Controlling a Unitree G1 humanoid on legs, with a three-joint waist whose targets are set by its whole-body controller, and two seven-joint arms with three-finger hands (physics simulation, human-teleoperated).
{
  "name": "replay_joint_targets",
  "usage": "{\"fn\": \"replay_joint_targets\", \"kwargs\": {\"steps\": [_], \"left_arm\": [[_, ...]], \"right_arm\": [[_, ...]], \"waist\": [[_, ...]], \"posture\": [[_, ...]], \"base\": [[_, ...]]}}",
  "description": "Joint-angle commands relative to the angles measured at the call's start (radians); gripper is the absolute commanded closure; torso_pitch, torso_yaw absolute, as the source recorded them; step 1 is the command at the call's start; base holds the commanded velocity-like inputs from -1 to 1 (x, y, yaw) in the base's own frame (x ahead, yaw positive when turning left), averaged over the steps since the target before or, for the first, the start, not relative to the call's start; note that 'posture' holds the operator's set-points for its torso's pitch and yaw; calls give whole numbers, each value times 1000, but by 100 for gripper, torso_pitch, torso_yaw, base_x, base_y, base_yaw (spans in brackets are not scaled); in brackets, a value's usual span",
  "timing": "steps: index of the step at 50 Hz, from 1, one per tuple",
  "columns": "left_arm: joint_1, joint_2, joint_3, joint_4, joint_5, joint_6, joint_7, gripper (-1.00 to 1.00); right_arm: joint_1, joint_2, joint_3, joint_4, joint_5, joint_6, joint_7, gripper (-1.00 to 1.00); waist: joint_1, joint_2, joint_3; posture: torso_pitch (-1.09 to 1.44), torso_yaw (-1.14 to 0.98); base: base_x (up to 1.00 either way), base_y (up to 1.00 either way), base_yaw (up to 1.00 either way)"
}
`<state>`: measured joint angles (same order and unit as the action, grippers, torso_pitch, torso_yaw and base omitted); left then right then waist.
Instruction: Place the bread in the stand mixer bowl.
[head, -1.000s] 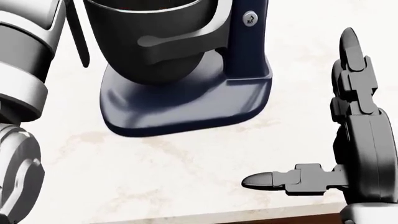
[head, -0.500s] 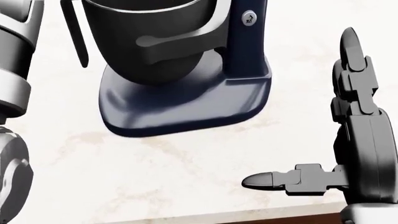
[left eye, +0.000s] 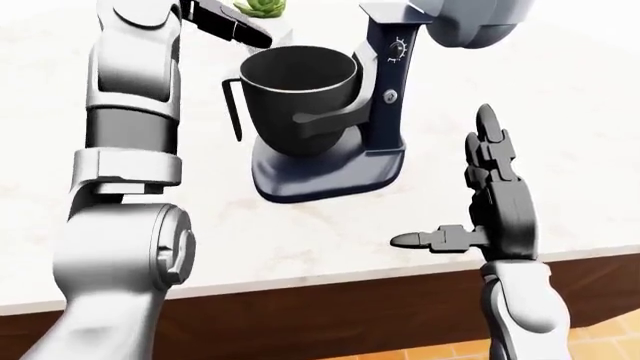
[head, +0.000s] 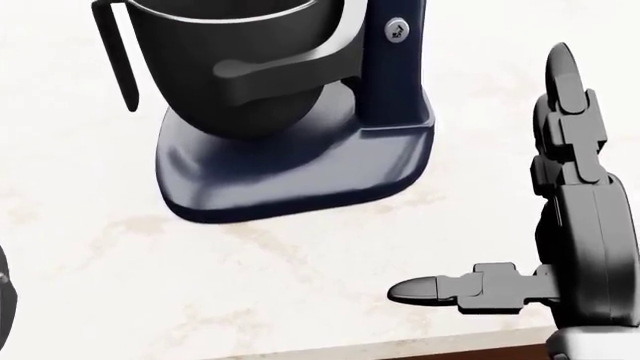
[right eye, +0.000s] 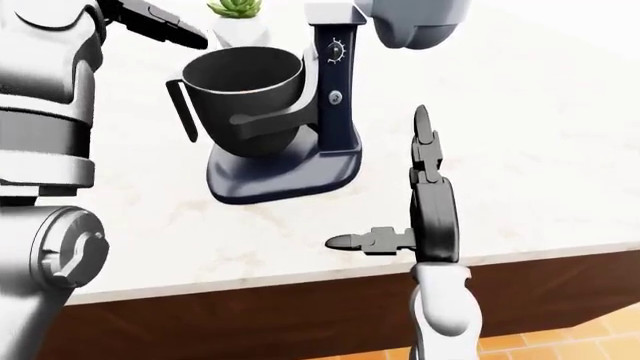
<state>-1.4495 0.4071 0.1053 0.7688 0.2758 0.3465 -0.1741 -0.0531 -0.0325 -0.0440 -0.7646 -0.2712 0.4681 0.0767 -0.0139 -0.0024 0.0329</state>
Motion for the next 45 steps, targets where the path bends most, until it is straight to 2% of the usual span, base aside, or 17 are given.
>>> {"fn": "replay_joint_targets", "kwargs": {"steps": [1, 6, 18, 33, 39, 42, 45], "left_arm": [[-27, 21, 8, -45, 2, -4, -7, -100], [36, 44, 15, -177, 4, 66, -45, -100], [104, 104, 46, -221, -8, 71, -62, -100], [197, 146, 81, -394, -60, 164, -61, -100], [194, 172, 88, -435, -79, 203, -68, -100], [218, 171, 103, -460, -108, 227, -63, -100], [229, 168, 122, -516, -176, 322, -64, -100]], "right_arm": [[-16, -3, -2, -36, -3, -27, -5, -100], [-18, -3, 2, -36, -8, -23, -5, -100], [-15, -2, 2, -51, -14, -17, -3, -100], [-12, 0, 5, -59, -19, -15, -5, -100], [-14, 0, 5, -59, -20, -13, -4, -100], [-14, 0, 4, -52, -16, -20, -5, -100], [-17, 0, 6, -46, -17, -21, -6, -100]], "waist": [[0, 1, -23], [-1, 5, -23], [0, 8, -23], [-1, 12, -21], [-1, 13, -21], [-1, 13, -19], [-1, 15, -20]], "posture": [[0, 0], [0, 0], [0, 0], [0, 0], [0, 0], [0, 0], [0, 0]], "base": [[0, 0, 0], [0, 0, 0], [0, 0, 0], [0, 0, 0], [0, 0, 0], [0, 0, 0], [0, 0, 0]]}}
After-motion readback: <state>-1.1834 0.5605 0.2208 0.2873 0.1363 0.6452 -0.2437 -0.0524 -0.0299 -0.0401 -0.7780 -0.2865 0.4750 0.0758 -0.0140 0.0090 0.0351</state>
